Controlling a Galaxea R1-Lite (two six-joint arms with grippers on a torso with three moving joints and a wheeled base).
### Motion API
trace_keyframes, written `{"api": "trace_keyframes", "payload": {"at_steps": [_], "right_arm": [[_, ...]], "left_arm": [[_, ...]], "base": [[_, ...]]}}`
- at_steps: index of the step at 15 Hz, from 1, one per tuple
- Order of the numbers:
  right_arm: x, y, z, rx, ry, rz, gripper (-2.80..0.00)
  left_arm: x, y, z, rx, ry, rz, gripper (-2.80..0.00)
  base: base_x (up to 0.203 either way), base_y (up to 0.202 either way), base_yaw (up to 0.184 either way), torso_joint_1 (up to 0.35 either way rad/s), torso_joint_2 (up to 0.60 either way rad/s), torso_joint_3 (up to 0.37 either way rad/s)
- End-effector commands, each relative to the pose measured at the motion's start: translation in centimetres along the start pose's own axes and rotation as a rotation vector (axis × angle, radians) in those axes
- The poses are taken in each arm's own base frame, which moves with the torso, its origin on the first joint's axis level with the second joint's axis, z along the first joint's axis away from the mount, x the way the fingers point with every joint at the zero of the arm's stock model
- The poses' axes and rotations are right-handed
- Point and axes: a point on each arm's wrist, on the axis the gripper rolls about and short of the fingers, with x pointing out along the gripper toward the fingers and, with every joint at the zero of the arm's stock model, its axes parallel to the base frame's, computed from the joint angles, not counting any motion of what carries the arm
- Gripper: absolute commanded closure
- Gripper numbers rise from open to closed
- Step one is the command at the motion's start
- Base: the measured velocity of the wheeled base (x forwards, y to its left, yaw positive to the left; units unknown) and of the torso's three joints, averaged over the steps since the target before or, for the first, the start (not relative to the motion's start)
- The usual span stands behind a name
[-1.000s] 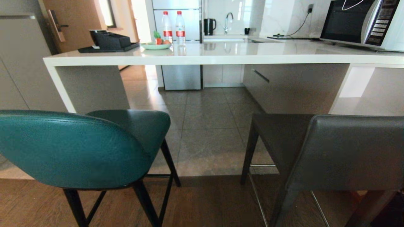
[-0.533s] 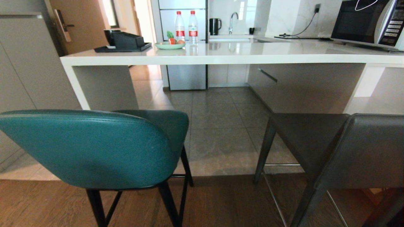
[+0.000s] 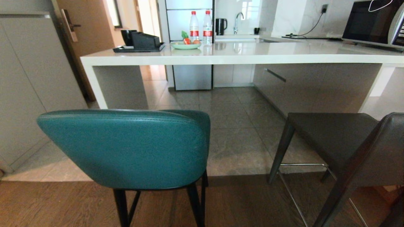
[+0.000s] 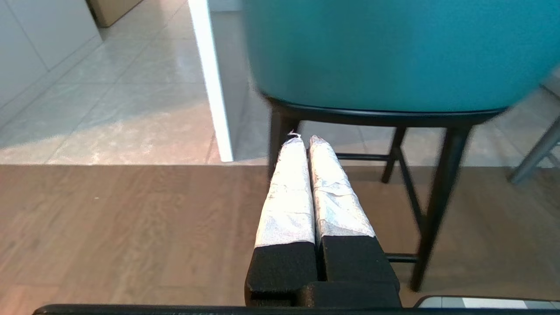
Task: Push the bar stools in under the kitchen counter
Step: Push the blue chair back under the dining table
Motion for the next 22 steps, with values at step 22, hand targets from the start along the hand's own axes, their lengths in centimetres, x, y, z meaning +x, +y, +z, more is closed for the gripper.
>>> {"api": "trace_keyframes", "payload": {"at_steps": [22], "right_arm": [[0.01,0.00,0.00,0.000,0.002,0.000,0.00]], "left_arm": [[0.02,0.00,0.00,-0.003,0.000,0.003,0.00]], "base": [[0.000,0.126,-0.001,0.002,0.00,0.001]]}}
